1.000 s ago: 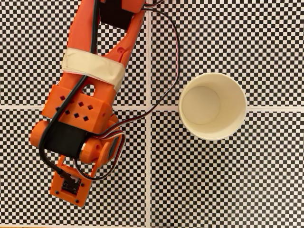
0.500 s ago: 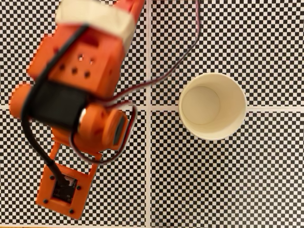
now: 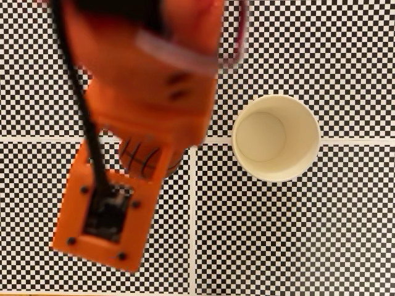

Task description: Grasp basketball and place into cup.

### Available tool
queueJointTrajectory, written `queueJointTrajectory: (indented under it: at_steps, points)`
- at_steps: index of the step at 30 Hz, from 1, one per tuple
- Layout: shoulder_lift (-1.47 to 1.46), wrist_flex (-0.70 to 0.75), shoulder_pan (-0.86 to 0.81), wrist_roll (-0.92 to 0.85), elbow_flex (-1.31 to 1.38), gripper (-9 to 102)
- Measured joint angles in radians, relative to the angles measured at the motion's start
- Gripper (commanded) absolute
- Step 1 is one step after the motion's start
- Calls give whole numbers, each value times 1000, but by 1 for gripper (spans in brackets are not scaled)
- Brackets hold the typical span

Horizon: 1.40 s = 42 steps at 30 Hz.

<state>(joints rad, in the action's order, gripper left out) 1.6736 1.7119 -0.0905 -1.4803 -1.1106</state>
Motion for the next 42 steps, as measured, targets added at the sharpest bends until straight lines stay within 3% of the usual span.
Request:
queueJointTrajectory:
  at_steps: [10,23,42]
  points:
    - [204,0,164,14,-155,12]
    - [250,2,376,107,-186,14]
    - [114,-126,468,117,-164,14]
